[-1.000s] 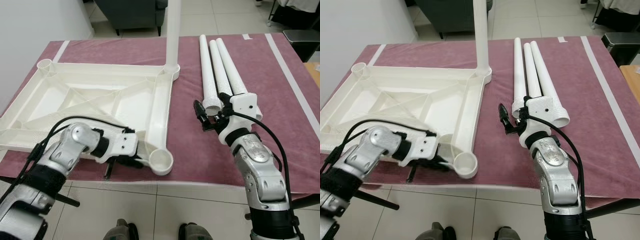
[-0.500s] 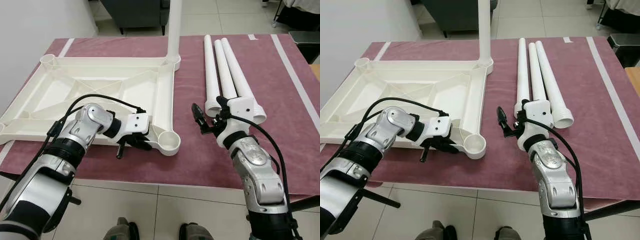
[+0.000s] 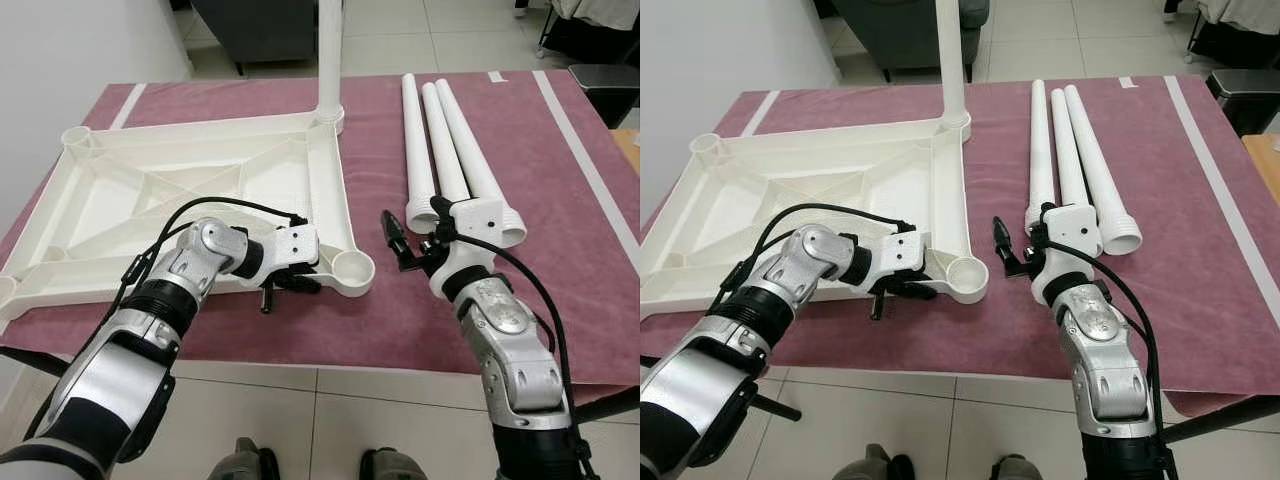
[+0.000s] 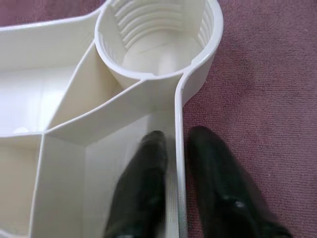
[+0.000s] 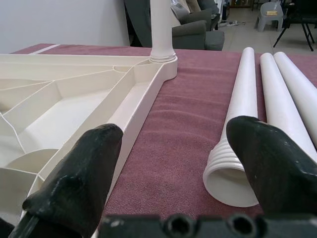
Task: Building children table
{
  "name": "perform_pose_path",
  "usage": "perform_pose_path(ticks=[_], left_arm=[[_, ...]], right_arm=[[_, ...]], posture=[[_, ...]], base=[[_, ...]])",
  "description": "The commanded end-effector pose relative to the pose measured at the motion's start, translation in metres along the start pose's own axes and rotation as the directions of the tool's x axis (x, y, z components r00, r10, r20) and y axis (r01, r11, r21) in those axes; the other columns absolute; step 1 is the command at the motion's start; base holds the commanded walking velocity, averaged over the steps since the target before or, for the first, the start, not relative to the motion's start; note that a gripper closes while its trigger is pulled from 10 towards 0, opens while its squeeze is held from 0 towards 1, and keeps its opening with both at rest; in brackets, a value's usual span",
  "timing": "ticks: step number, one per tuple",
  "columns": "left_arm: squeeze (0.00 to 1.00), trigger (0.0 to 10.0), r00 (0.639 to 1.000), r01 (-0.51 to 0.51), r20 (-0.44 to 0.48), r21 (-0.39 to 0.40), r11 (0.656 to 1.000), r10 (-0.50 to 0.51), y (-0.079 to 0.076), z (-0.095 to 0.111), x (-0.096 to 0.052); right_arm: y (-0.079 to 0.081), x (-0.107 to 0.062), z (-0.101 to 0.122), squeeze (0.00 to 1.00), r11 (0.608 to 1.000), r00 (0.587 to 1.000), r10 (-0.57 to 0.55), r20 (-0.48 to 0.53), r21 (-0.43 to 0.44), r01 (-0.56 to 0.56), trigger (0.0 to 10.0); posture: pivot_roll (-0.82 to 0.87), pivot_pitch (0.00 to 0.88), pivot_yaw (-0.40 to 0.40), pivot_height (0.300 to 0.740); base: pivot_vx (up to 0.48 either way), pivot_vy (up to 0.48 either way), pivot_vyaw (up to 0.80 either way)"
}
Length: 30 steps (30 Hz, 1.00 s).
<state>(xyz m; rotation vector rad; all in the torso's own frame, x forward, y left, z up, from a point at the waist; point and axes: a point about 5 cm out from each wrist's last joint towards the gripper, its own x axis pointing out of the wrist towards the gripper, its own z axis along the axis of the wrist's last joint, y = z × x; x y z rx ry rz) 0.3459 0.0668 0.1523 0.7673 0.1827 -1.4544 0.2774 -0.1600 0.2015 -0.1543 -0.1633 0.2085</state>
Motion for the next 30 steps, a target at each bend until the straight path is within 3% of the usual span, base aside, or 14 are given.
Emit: perform_pose_path(ticks=[1, 6, 7, 15, 18, 20, 21, 22, 23, 25, 26, 28, 29, 30], left_arm=[[1.00, 10.0, 0.932, -0.357, -0.087, -0.031, 0.934, 0.353, 0.006, -0.023, 0.002], [1.00, 10.0, 0.949, -0.315, -0.015, -0.008, 0.949, 0.315, 0.003, -0.019, -0.008], [0.00, 10.0, 0.951, -0.304, 0.050, -0.009, 0.953, 0.304, 0.002, -0.013, -0.011], [0.00, 10.0, 0.922, -0.329, 0.204, -0.038, 0.944, 0.330, 0.001, 0.005, -0.023], [0.00, 10.0, 0.824, -0.458, 0.318, -0.115, 0.882, 0.469, 0.006, 0.024, -0.041], [0.00, 10.0, 0.824, -0.458, 0.318, -0.115, 0.882, 0.469, 0.006, 0.024, -0.041], [0.00, 10.0, 0.757, -0.532, 0.342, -0.170, 0.829, 0.556, 0.008, 0.029, -0.050], [0.00, 10.0, 0.757, -0.532, 0.342, -0.170, 0.829, 0.556, 0.008, 0.029, -0.050], [0.00, 10.0, 0.675, -0.615, 0.333, -0.239, 0.752, 0.658, 0.007, 0.028, -0.058], [0.00, 10.0, 0.675, -0.615, 0.333, -0.239, 0.752, 0.658, 0.007, 0.028, -0.058], [0.00, 10.0, 0.606, -0.682, 0.287, -0.293, 0.670, 0.742, 0.000, 0.020, -0.061], [0.00, 10.0, 0.606, -0.682, 0.287, -0.293, 0.670, 0.742, 0.000, 0.020, -0.061], [0.00, 10.0, 0.589, -0.681, 0.235, -0.370, 0.631, 0.773, -0.011, 0.009, -0.061], [0.00, 10.0, 0.651, -0.612, 0.254, -0.381, 0.693, 0.715, -0.027, 0.006, -0.056]], right_arm=[[0.005, 0.001, -0.002, 0.00, 1.000, 1.000, 0.020, -0.005, 0.005, -0.020, 10.0], [0.004, 0.001, -0.001, 0.00, 1.000, 1.000, 0.020, -0.004, 0.001, -0.020, 10.0], [0.004, 0.002, -0.001, 0.00, 1.000, 1.000, 0.020, -0.002, 0.001, -0.020, 10.0], [0.005, 0.002, -0.001, 0.00, 1.000, 1.000, 0.016, 0.005, 0.004, -0.016, 10.0], [0.010, 0.002, -0.003, 0.00, 0.999, 1.000, -0.015, 0.019, 0.050, 0.014, 10.0], [0.010, 0.002, -0.003, 0.00, 0.999, 1.000, -0.015, 0.019, 0.050, 0.014, 10.0], [0.016, 0.002, -0.004, 0.00, 0.996, 0.999, -0.034, 0.027, 0.078, 0.031, 10.0], [0.016, 0.002, -0.004, 0.00, 0.996, 0.999, -0.034, 0.027, 0.078, 0.031, 10.0], [0.021, 0.002, -0.005, 0.00, 0.993, 0.998, -0.058, 0.033, 0.105, 0.054, 10.0], [0.021, 0.002, -0.005, 0.00, 0.993, 0.998, -0.058, 0.033, 0.105, 0.054, 10.0], [0.024, 0.003, -0.007, 0.00, 0.990, 0.996, -0.077, 0.034, 0.120, 0.072, 10.0], [0.024, 0.003, -0.007, 0.00, 0.990, 0.996, -0.077, 0.034, 0.120, 0.072, 10.0], [0.025, 0.003, -0.008, 0.00, 0.989, 0.996, -0.086, 0.032, 0.123, 0.082, 10.0], [0.023, 0.004, -0.009, 0.00, 0.989, 0.996, -0.089, 0.030, 0.120, 0.085, 10.0]], posture=[[-0.06, 0.134, 0.132, 0.740], [-0.05, 0.135, 0.132, 0.740], [-0.05, 0.134, 0.133, 0.740], [-0.05, 0.134, 0.132, 0.740], [-0.05, 0.132, 0.129, 0.740], [-0.05, 0.132, 0.129, 0.740], [-0.04, 0.128, 0.124, 0.740], [-0.04, 0.128, 0.124, 0.740], [-0.04, 0.124, 0.124, 0.740], [-0.04, 0.124, 0.124, 0.740], [-0.05, 0.116, 0.118, 0.740], [-0.05, 0.116, 0.118, 0.740], [-0.05, 0.110, 0.112, 0.740], [-0.04, 0.102, 0.101, 0.740]], base=[[0.000, 0.000, 0.00], [0.000, 0.000, 0.00], [0.000, 0.000, 0.00], [0.000, 0.000, 0.00], [0.000, 0.000, 0.00], [0.000, 0.000, 0.00], [0.000, 0.000, 0.00], [0.000, 0.000, 0.00], [0.000, 0.000, 0.00], [0.000, 0.000, 0.00], [0.000, 0.000, 0.00], [0.000, 0.000, 0.00], [0.000, 0.000, 0.00], [0.000, 0.000, 0.00]])
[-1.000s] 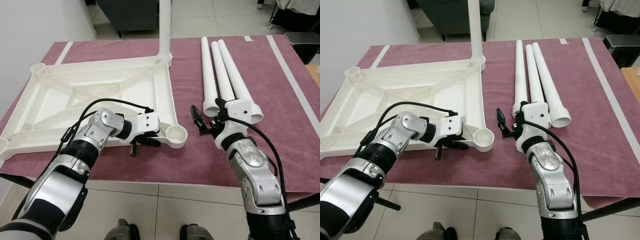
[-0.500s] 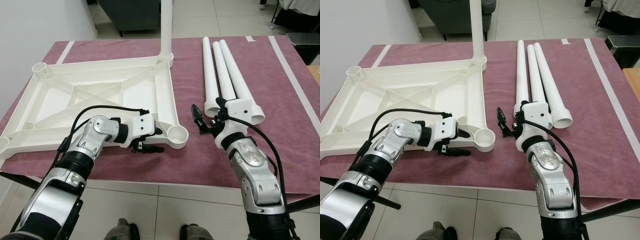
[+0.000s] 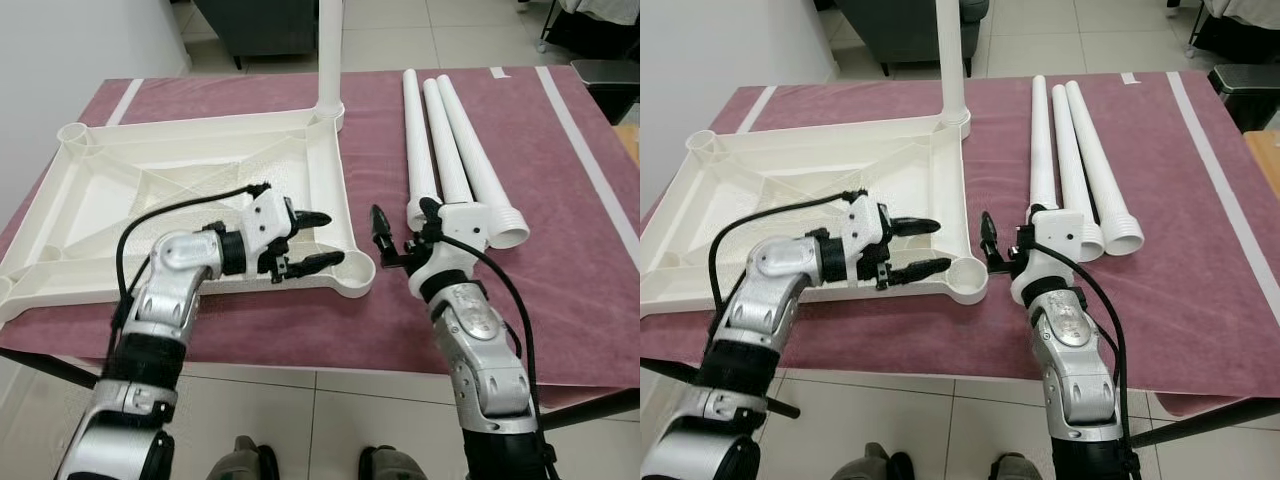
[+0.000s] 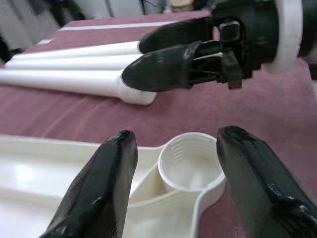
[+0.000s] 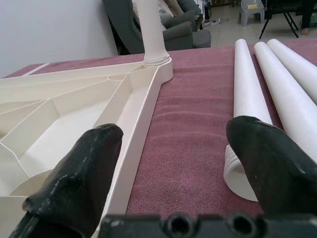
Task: Building children table
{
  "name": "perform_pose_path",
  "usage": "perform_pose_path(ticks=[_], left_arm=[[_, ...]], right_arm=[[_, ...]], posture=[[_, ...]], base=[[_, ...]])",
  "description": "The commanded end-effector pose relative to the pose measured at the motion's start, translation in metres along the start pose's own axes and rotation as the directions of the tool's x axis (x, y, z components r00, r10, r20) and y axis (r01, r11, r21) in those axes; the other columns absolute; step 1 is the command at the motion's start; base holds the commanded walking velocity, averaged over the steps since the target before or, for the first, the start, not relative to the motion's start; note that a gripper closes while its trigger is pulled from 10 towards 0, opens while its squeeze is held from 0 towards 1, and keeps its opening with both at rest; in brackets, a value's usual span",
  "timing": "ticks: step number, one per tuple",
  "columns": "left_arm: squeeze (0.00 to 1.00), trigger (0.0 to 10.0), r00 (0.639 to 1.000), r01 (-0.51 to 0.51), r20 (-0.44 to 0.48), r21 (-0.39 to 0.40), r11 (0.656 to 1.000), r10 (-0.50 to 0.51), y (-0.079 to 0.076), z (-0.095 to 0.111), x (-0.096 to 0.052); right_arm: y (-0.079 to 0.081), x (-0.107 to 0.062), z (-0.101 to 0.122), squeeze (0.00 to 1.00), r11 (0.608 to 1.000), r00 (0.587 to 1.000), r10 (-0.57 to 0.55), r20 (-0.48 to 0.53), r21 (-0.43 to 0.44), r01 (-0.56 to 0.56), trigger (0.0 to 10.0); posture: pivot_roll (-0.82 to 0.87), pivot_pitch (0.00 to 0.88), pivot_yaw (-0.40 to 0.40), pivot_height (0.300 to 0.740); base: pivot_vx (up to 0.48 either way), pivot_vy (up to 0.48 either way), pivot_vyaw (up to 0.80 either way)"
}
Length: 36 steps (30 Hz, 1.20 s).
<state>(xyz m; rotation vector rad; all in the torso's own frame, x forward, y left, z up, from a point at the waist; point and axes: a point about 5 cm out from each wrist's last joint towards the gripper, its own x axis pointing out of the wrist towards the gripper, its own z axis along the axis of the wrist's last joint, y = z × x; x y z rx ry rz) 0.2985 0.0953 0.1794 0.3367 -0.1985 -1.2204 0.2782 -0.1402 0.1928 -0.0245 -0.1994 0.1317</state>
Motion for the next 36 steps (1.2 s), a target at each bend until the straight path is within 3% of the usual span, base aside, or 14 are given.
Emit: perform_pose_path(ticks=[1, 2, 4, 7, 13, 15, 16, 17, 19, 21, 25, 29, 34, 36], left_arm=[[0.00, 10.0, 0.911, -0.412, -0.034, -0.043, 0.910, 0.411, 0.015, -0.007, -0.011], [0.00, 10.0, 0.969, -0.248, -0.028, -0.122, 0.961, 0.246, -0.004, -0.006, -0.013], [0.00, 10.0, 0.994, -0.113, -0.006, -0.175, 0.978, 0.113, -0.018, -0.004, -0.013], [0.00, 10.0, 0.987, 0.158, 0.033, -0.243, 0.957, -0.154, -0.046, 0.003, -0.017], [0.00, 10.0, 0.979, 0.206, 0.052, -0.268, 0.941, -0.199, -0.053, 0.004, -0.016], [0.00, 10.0, 0.997, 0.078, 0.032, -0.245, 0.966, -0.072, -0.042, 0.001, -0.010], [0.00, 10.0, 0.990, -0.143, -0.019, -0.196, 0.970, 0.142, -0.022, -0.003, -0.004], [0.00, 10.0, 0.990, -0.143, -0.019, -0.196, 0.970, 0.142, -0.022, -0.003, -0.004], [0.00, 10.0, 0.869, -0.494, -0.087, -0.110, 0.862, 0.487, 0.008, -0.009, -0.005], [0.00, 10.0, 0.745, -0.666, -0.109, -0.051, 0.744, 0.659, 0.019, -0.012, -0.014], [0.00, 10.0, 0.658, -0.748, -0.129, -0.001, 0.664, 0.742, 0.013, -0.013, -0.022], [0.00, 10.0, 0.621, -0.774, -0.154, 0.038, 0.633, 0.769, 0.007, -0.019, -0.025], [0.00, 10.0, 0.598, -0.789, -0.214, 0.012, 0.614, 0.773, 0.000, -0.034, -0.026], [0.00, 10.0, 0.553, -0.831, -0.192, -0.051, 0.554, 0.811, 0.010, -0.032, -0.023]], right_arm=[[0.002, 0.000, -0.003, 0.00, 1.000, 1.000, 0.002, -0.007, 0.000, -0.002, 10.0], [-0.001, 0.002, -0.004, 0.00, 1.000, 1.000, 0.003, -0.008, -0.008, -0.003, 10.0], [-0.003, 0.003, -0.004, 0.00, 1.000, 1.000, 0.005, -0.009, -0.014, -0.005, 10.0], [-0.006, 0.007, -0.002, 0.00, 1.000, 1.000, 0.008, -0.001, -0.025, -0.008, 10.0], [-0.007, 0.009, -0.001, 0.00, 1.000, 1.000, 0.005, 0.006, -0.029, -0.005, 10.0], [-0.007, 0.008, -0.001, 0.00, 1.000, 1.000, 0.000, 0.006, -0.028, 0.000, 10.0], [-0.007, 0.007, -0.002, 0.00, 1.000, 1.000, -0.006, 0.005, -0.028, 0.006, 10.0], [-0.007, 0.007, -0.002, 0.00, 1.000, 1.000, -0.006, 0.005, -0.028, 0.006, 10.0], [-0.007, 0.005, -0.003, 0.00, 1.000, 1.000, -0.015, 0.003, -0.025, 0.015, 10.0], [-0.006, 0.004, -0.004, 0.00, 1.000, 1.000, -0.018, 0.000, -0.022, 0.018, 10.0], [-0.004, 0.004, -0.006, 0.00, 1.000, 1.000, -0.019, -0.002, -0.019, 0.019, 10.0], [-0.004, 0.005, -0.007, 0.00, 1.000, 1.000, -0.020, -0.002, -0.017, 0.020, 10.0], [-0.002, 0.008, -0.007, 0.00, 1.000, 1.000, -0.020, 0.002, -0.016, 0.020, 10.0], [-0.002, 0.009, -0.007, 0.00, 1.000, 1.000, -0.027, 0.009, -0.013, 0.027, 10.0]], posture=[[-0.04, 0.102, 0.101, 0.740], [-0.04, 0.100, 0.098, 0.740], [-0.04, 0.099, 0.098, 0.740], [-0.04, 0.094, 0.098, 0.740], [-0.05, 0.092, 0.104, 0.740], [-0.05, 0.092, 0.104, 0.740], [-0.05, 0.094, 0.107, 0.740], [-0.05, 0.094, 0.107, 0.740], [-0.05, 0.096, 0.111, 0.740], [-0.05, 0.097, 0.114, 0.740], [-0.05, 0.099, 0.114, 0.740], [-0.04, 0.098, 0.113, 0.740], [-0.04, 0.091, 0.110, 0.740], [-0.04, 0.086, 0.107, 0.740]], base=[[0.000, 0.000, 0.00], [0.000, 0.000, 0.00], [0.000, 0.000, 0.00], [0.000, 0.000, 0.00], [0.000, 0.000, 0.00], [0.000, 0.000, 0.00], [0.000, 0.000, 0.00], [0.000, 0.000, 0.00], [0.000, 0.000, 0.00], [0.000, 0.000, 0.00], [0.000, 0.000, 0.00], [0.000, 0.000, 0.00], [0.000, 0.000, 0.00], [0.000, 0.000, 0.00]])
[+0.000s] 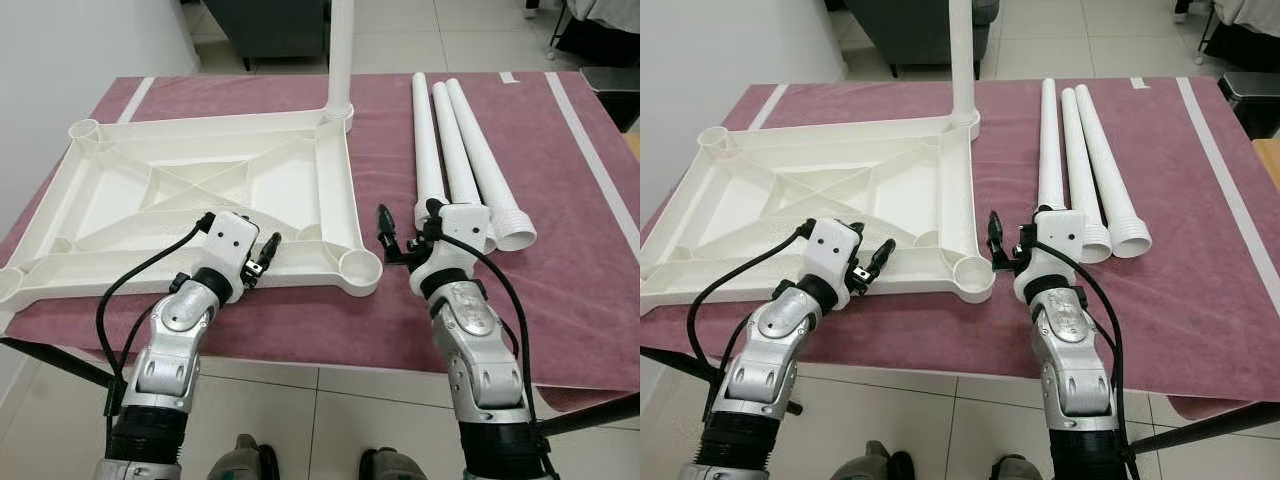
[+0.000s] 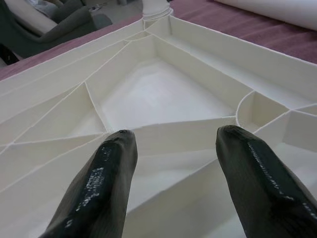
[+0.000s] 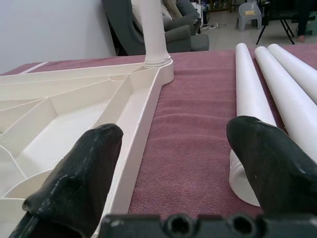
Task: Building children table
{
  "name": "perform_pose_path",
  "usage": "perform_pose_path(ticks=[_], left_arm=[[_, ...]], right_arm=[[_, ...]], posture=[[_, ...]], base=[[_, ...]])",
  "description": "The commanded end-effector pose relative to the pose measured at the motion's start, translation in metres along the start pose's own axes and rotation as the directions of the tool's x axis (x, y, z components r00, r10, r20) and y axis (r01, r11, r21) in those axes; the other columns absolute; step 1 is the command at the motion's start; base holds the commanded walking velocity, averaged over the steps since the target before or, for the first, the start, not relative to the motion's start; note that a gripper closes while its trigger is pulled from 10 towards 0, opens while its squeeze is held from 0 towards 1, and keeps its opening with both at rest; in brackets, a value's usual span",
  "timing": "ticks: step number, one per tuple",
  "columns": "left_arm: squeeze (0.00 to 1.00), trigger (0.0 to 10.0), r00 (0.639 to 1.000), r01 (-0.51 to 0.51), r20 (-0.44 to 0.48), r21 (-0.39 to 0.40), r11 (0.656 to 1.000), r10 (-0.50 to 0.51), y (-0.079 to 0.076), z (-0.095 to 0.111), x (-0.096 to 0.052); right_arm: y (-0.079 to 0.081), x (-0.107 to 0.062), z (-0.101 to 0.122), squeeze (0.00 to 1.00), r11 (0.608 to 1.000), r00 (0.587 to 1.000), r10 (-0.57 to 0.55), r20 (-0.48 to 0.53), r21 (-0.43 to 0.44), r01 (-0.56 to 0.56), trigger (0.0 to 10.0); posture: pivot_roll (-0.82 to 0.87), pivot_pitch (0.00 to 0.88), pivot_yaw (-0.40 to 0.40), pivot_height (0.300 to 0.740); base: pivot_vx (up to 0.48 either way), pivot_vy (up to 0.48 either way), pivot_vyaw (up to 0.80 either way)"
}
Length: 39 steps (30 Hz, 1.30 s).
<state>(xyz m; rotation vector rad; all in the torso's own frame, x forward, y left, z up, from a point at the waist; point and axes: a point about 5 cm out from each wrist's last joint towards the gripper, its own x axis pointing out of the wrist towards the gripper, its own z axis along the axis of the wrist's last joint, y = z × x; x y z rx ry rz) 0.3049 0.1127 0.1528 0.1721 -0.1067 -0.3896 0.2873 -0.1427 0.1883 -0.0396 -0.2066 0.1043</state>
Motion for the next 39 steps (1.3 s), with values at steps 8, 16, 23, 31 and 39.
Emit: perform_pose_path(ticks=[8, 16, 23, 31, 39], left_arm=[[0.00, 10.0, 0.962, -0.262, 0.063, -0.044, 0.964, 0.264, 0.028, 0.017, 0.020], [0.00, 10.0, 0.935, -0.331, 0.123, -0.024, 0.943, 0.331, 0.050, 0.040, 0.036], [0.00, 10.0, 0.958, -0.272, 0.100, 0.003, 0.962, 0.270, 0.040, 0.037, 0.038], [0.00, 10.0, 0.959, -0.261, 0.110, -0.026, 0.965, 0.262, 0.031, 0.035, 0.039], [0.00, 10.0, 0.971, -0.212, 0.116, 0.006, 0.977, 0.210, 0.023, 0.022, 0.033]], right_arm=[[0.002, 0.005, -0.001, 0.00, 0.999, 0.999, -0.038, 0.017, 0.021, 0.038, 10.0], [-0.002, 0.013, 0.005, 0.00, 0.997, 0.996, -0.077, 0.051, 0.033, 0.076, 10.0], [-0.011, 0.014, 0.006, 0.00, 0.994, 0.993, -0.109, 0.050, -0.001, 0.109, 10.0], [-0.005, 0.014, 0.004, 0.00, 0.996, 0.995, -0.085, 0.053, -0.016, 0.086, 10.0], [-0.001, 0.016, 0.004, 0.00, 0.996, 0.999, 0.022, 0.039, -0.087, -0.018, 10.0]], posture=[[-0.04, 0.082, 0.102, 0.740], [-0.05, 0.076, 0.106, 0.740], [-0.05, 0.077, 0.106, 0.740], [-0.06, 0.064, 0.093, 0.740], [-0.07, 0.034, 0.026, 0.740]], base=[[0.000, 0.000, 0.00], [0.000, 0.000, 0.00], [0.000, 0.000, 0.00], [0.000, 0.000, 0.00], [0.000, 0.000, 0.00]])
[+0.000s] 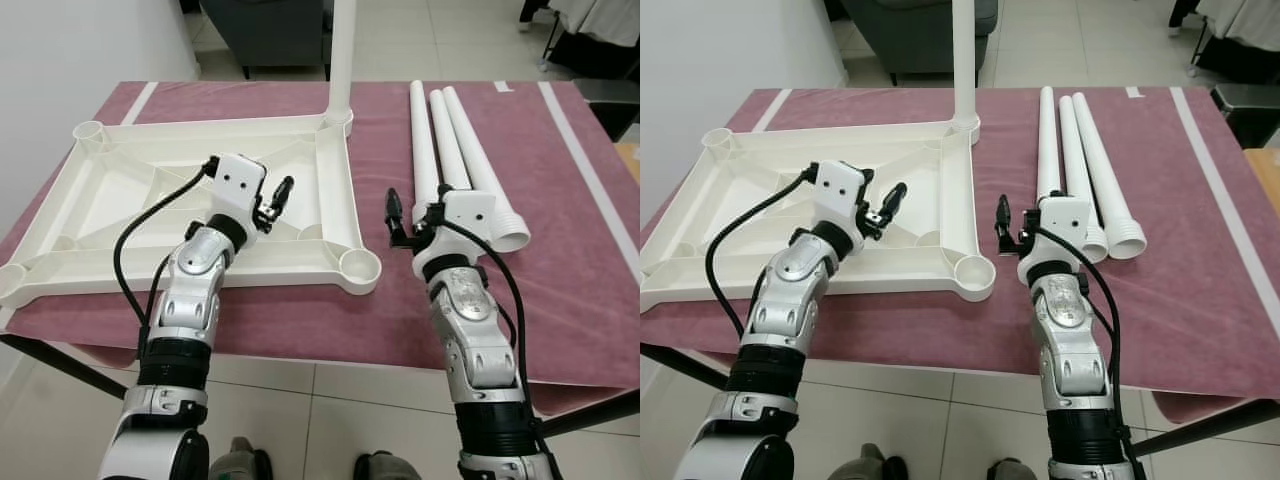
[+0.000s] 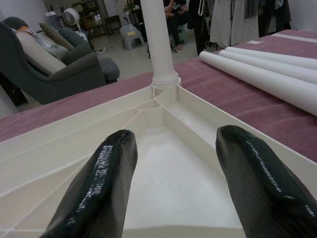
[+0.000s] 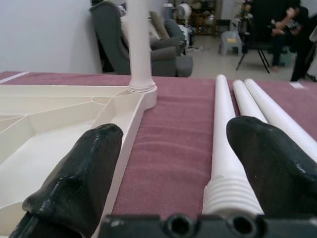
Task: Building children table
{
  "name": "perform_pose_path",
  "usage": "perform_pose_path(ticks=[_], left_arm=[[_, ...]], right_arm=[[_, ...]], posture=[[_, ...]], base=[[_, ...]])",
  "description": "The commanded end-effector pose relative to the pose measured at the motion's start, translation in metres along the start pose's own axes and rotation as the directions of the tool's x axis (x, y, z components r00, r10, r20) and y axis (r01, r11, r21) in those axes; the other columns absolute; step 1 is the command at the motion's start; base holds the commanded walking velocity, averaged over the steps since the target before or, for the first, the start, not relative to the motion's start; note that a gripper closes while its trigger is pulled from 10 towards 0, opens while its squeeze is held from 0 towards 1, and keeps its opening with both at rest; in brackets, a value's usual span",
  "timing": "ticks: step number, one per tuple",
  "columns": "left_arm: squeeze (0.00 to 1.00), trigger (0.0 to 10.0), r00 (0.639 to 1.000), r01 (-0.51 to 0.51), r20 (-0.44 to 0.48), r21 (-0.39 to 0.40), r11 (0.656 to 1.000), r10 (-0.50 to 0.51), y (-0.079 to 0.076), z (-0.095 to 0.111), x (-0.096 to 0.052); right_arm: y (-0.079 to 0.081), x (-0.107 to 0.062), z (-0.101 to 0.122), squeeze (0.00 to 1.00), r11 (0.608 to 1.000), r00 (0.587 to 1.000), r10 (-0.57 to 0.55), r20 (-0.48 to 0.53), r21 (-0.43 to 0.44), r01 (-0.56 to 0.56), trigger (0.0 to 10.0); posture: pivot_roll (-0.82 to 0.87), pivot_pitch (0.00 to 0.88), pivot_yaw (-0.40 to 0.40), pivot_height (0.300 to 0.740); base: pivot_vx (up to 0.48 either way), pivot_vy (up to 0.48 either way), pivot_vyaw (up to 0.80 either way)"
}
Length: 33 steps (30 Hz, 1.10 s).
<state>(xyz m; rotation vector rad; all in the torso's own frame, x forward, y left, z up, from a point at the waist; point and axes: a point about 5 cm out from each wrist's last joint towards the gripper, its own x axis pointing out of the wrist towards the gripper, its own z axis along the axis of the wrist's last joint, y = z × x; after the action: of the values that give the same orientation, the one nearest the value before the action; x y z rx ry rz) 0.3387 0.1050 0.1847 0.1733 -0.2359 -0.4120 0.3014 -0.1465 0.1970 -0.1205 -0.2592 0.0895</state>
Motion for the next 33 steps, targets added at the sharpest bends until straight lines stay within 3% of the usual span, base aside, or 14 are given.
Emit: perform_pose_path(ticks=[1, 9, 20, 33], left_arm=[[0.00, 10.0, 0.974, -0.224, -0.019, 0.008, 0.975, 0.224, 0.011, -0.007, -0.005], [0.00, 10.0, 0.966, -0.254, -0.038, 0.006, 0.967, 0.254, 0.011, -0.011, -0.010], [0.00, 10.0, 0.970, -0.239, -0.039, -0.004, 0.971, 0.239, 0.011, -0.010, -0.004], [0.00, 10.0, 0.972, -0.230, -0.047, -0.020, 0.973, 0.229, 0.009, -0.009, 0.003]], right_arm=[[0.004, 0.001, -0.001, 0.00, 0.999, 0.999, 0.034, -0.011, -0.006, -0.034, 10.0], [0.004, 0.011, -0.007, 0.00, 0.999, 0.998, 0.025, -0.051, 0.026, -0.024, 10.0], [0.002, 0.008, -0.012, 0.00, 0.999, 0.998, 0.013, -0.063, 0.034, -0.011, 10.0], [0.000, 0.007, -0.012, 0.00, 1.000, 0.998, -0.005, -0.063, 0.026, 0.006, 10.0]], posture=[[-0.06, 0.034, 0.023, 0.740], [-0.04, 0.027, 0.006, 0.740], [-0.05, 0.025, 0.035, 0.740], [-0.06, 0.037, 0.049, 0.740]], base=[[0.000, 0.000, 0.00], [0.000, 0.000, 0.00], [0.000, 0.000, 0.00], [0.000, -0.403, -0.43]])
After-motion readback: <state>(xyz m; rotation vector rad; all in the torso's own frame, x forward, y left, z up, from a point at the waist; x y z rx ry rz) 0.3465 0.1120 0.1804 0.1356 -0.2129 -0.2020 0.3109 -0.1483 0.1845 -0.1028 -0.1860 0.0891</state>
